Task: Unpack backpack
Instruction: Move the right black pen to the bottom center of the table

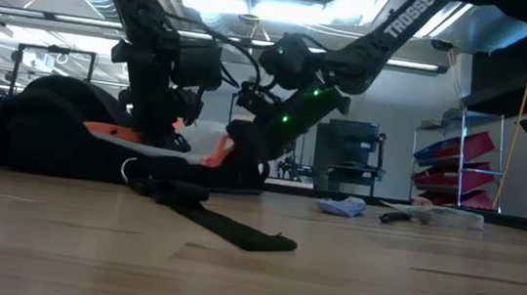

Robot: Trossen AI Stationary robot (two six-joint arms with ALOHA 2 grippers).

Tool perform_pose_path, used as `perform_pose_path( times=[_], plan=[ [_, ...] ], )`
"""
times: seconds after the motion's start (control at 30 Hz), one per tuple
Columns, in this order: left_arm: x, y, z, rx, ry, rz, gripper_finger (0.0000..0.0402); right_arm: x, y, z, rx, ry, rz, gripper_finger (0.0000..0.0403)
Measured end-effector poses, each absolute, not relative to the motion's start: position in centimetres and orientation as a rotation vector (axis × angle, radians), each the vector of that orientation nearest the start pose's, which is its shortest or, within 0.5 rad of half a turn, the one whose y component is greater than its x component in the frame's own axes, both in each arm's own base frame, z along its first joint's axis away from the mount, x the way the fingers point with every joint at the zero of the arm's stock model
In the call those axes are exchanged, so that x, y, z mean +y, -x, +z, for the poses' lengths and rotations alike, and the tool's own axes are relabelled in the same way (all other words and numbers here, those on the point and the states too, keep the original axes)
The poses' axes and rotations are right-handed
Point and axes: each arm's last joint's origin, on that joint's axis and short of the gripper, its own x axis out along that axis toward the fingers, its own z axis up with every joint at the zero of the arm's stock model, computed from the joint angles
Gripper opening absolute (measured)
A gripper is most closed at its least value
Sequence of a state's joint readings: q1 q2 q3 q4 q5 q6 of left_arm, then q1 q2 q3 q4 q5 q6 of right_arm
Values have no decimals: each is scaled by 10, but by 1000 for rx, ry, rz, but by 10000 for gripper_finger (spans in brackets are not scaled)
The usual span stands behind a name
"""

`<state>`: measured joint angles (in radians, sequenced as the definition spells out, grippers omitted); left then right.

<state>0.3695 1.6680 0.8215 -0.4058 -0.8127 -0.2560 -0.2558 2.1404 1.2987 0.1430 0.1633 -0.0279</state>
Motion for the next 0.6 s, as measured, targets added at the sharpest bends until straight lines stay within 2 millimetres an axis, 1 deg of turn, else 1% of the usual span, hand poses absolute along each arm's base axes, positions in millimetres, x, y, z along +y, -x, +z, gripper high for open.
perform_pose_path(
  times=[0.07, 0.27, 0.47, 0.6],
  plan=[
    [121, -254, 139, 1141, -94, 1168, 3, -117, -429, 115, 713, 4, -417, 150],
    [121, -254, 139, 1144, -94, 1165, 3, -116, -425, 110, 785, 3, -409, 149],
    [122, -253, 139, 1155, -104, 1159, 3, -100, -416, 104, 960, 7, -366, 149],
    [124, -253, 139, 1147, -91, 1170, 3, -86, -413, 103, 1023, 1, -331, 149]
  ],
)
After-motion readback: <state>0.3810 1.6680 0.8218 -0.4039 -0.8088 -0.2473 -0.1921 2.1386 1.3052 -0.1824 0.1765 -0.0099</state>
